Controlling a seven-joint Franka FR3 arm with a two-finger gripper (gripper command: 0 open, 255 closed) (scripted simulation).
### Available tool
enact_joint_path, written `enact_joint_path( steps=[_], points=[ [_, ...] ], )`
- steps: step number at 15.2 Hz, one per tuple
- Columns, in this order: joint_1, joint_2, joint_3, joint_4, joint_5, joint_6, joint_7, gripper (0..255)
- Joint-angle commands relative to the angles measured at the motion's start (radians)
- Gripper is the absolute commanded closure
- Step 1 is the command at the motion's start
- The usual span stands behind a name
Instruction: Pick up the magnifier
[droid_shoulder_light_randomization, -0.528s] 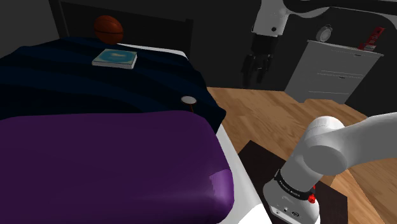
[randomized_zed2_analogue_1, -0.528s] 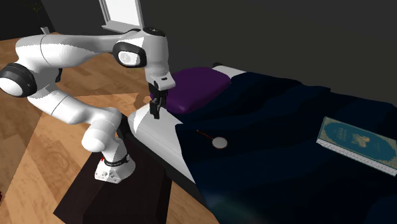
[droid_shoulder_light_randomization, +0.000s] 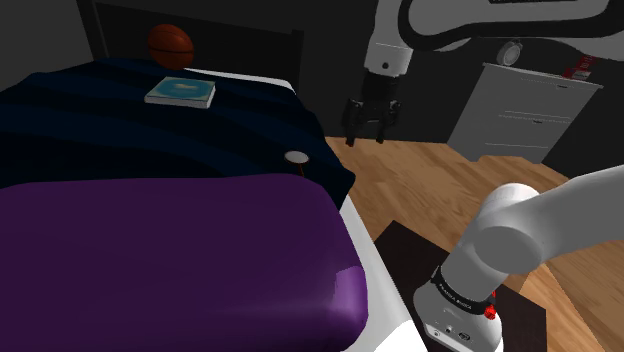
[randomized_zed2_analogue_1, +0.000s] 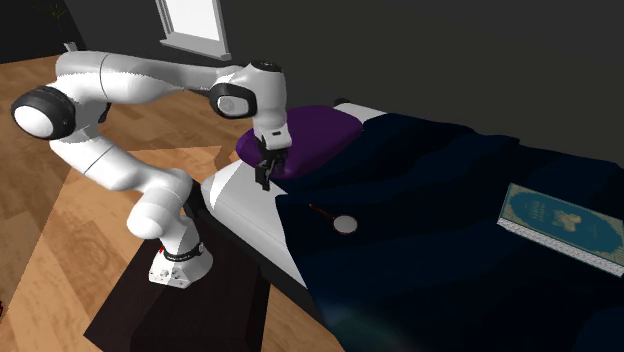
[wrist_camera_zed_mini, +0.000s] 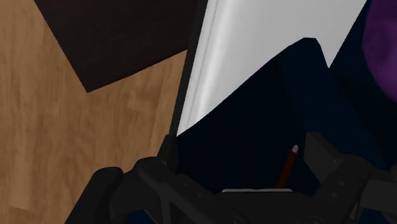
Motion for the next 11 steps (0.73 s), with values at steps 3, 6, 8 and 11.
enact_joint_path(
  steps=[3,6,8,11],
  points=[
    [-0.041,0.125,0.078,0.021,0.01,0.138,0.185,0],
    [-0.075,0.227,0.128,0.05,-0.003,0.23,0.321,0],
    [-0.099,0.299,0.159,0.077,-0.023,0.285,0.415,0],
    [-0.136,0.41,0.197,0.129,-0.069,0.356,0.561,0]
  ],
)
